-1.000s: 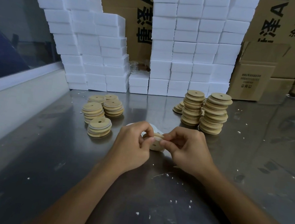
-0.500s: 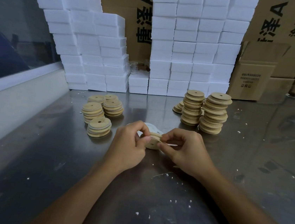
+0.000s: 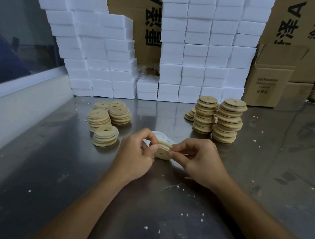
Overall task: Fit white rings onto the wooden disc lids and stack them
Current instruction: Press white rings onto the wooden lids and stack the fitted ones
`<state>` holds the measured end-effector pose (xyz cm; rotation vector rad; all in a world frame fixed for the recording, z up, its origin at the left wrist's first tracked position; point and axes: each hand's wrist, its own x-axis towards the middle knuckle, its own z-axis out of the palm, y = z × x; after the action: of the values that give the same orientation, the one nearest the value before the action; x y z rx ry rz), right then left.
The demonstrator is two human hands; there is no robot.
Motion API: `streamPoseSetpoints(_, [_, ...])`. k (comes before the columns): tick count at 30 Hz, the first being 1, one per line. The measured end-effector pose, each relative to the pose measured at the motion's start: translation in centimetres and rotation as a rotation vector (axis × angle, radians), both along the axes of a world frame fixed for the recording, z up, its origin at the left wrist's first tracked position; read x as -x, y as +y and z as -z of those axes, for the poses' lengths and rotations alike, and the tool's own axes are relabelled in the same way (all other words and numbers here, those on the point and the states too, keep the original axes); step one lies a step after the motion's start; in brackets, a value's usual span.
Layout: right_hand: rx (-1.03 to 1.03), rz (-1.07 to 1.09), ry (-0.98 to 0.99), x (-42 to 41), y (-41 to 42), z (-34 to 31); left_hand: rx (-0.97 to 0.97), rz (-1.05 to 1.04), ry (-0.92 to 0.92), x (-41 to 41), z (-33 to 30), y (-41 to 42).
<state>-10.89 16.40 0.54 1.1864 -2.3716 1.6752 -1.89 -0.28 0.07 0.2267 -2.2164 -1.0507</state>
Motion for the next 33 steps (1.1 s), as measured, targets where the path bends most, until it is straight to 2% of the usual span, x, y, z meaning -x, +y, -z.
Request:
streamPoseSetpoints(12, [-0.020, 0.017, 0.076, 0.1, -0.1, 0.5, -0.187, 0.031, 0.003, 0.2, 0.4, -0.3])
streamPoseSetpoints(22, [-0.030, -0.063, 0.333, -0.5, -0.3, -0.1, 0.079, 0.090, 0.011, -0.1, 0.0, 1.1])
streamPoseSetpoints(30, [0.007, 0.036, 0.159, -0.1, -0.5, 0.7, -0.202, 0.053, -0.023, 0.2, 0.0, 1.0])
streamPoseSetpoints(33, [0.032, 0.062, 0.076, -0.1, -0.5, 0.8, -0.171, 0.046, -0.022, 0.1, -0.1, 0.9])
